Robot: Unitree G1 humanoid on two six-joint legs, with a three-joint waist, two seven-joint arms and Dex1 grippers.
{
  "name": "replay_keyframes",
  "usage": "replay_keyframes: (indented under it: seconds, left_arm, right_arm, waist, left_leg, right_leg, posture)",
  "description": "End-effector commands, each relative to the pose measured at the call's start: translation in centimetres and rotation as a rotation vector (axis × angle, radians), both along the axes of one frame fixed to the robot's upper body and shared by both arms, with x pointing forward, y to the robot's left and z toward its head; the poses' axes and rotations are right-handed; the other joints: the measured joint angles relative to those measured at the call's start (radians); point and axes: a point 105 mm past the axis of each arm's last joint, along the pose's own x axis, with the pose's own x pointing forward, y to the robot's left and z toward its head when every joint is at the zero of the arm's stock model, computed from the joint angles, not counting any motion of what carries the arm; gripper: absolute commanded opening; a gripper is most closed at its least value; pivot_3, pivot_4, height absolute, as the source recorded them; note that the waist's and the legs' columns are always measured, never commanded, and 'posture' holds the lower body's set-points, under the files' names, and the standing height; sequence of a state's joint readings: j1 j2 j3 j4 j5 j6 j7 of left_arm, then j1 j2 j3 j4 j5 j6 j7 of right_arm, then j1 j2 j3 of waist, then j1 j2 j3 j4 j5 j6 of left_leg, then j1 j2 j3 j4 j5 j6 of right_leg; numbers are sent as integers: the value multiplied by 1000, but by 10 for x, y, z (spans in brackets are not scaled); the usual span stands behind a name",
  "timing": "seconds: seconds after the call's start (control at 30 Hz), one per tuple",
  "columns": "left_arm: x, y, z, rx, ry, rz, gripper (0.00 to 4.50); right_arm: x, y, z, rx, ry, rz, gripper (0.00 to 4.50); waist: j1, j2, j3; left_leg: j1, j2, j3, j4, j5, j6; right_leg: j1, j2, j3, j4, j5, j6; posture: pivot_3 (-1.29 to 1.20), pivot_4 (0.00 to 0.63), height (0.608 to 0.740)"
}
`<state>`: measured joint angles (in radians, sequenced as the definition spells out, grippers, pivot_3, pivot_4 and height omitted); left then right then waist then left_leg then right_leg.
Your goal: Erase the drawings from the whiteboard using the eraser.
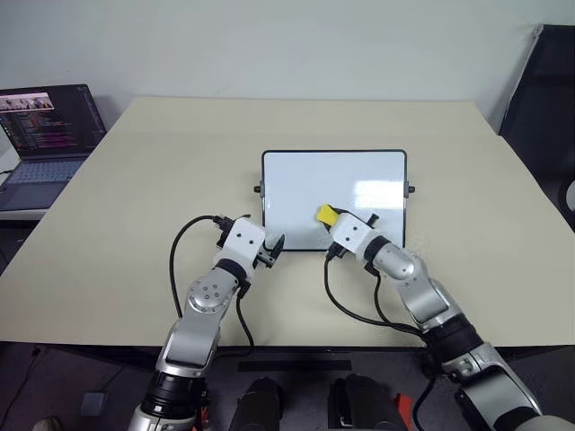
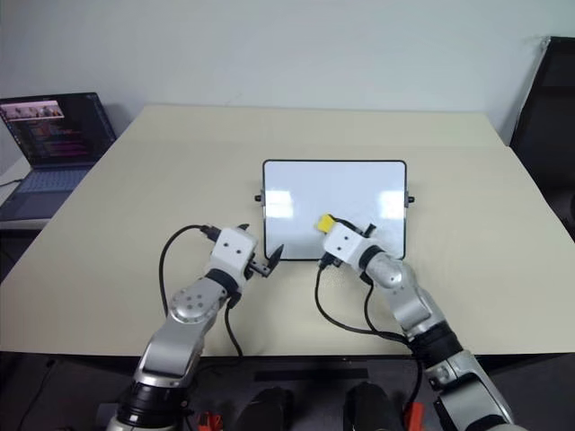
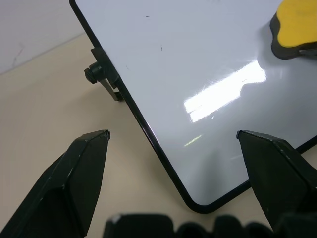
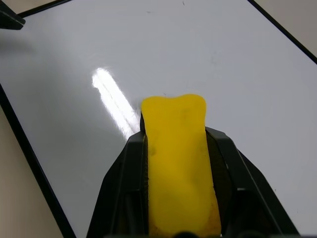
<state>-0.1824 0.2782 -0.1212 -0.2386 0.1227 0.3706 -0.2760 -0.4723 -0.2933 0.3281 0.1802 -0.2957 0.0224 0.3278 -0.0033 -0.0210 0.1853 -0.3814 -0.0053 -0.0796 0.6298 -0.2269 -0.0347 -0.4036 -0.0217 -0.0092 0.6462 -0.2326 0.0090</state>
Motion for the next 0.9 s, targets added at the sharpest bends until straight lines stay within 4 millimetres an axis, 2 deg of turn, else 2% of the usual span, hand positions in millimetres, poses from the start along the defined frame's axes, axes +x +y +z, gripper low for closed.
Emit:
replay_keyframes:
  seconds: [0.03, 0.1, 0.23, 0.43, 0.47, 0.57, 0.7, 0.8, 0.9]
  left_arm:
    - [2, -6, 14, -6, -53, -25, 4500]
    - [1, -6, 14, -5, -53, -31, 4500]
    - [-2, -9, 16, -21, -62, -61, 4500]
    - [-8, -11, 17, -22, -65, -101, 4500]
    - [-9, -14, 19, -26, -73, -125, 4500]
    - [-18, -37, 29, -83, -87, -292, 4500]
    - [-21, -47, 29, -114, -61, -389, 4500]
    - [-32, -69, 31, -159, -15, -598, 4500]
    - [-34, -76, 30, -146, 7, -701, 4500]
  right_arm:
    - [2, -13, 9, 94, 14, -50, 1217]
    - [-3, -11, 27, 154, -36, -26, 1217]
    - [-15, -17, 48, 278, -53, 14, 1217]
    - [-36, -48, 65, 320, -43, -31, 1217]
    - [-38, -56, 67, 318, -43, -60, 1217]
    - [-41, -96, 70, 290, -43, -236, 1217]
    - [-45, -120, 66, 287, -16, -348, 1217]
    - [-50, -164, 57, 317, 40, -544, 1217]
    - [-54, -182, 47, 348, 98, -630, 1217]
  waist:
    - [0, 0, 0]
    - [0, 0, 0]
    - [0, 0, 0]
    - [1, 0, 1]
    - [1, 0, 1]
    - [3, 0, 1]
    - [2, 0, 1]
    - [1, 1, 1]
    - [0, 1, 1]
  left_leg:
    - [0, 0, 0, 0, 0, 0]
    - [-2, 0, 0, 0, 0, 0]
    - [-6, 0, 0, -2, -1, -1]
    - [-11, 0, -1, -3, -2, -3]
    - [-11, 0, -1, -2, -2, -3]
    - [-11, 0, -1, -2, -2, -3]
    - [-11, -1, 0, -1, -2, -3]
    - [-11, -1, 0, -1, -2, -3]
    - [-11, -2, 0, -2, -2, -3]
  right_leg:
    - [0, 0, 0, 0, 0, 0]
    - [-1, 1, 0, 0, 0, 0]
    - [-4, 1, 0, -2, 3, 7]
    - [-8, 0, 0, -2, 0, 8]
    - [-8, 0, 0, -2, 0, 8]
    - [-8, 0, -1, -2, 0, 8]
    - [-8, 0, -1, -2, 0, 8]
    - [-8, 1, -1, -2, 0, 8]
    - [-8, 1, -1, -2, 0, 8]
  posture:
    - [0, 150, 740]
    - [0, 150, 740]
    - [0, 150, 740]
    - [0, 150, 740]
    - [0, 150, 740]
    - [0, 150, 740]
    - [0, 150, 740]
    - [0, 150, 740]
    - [0, 150, 740]
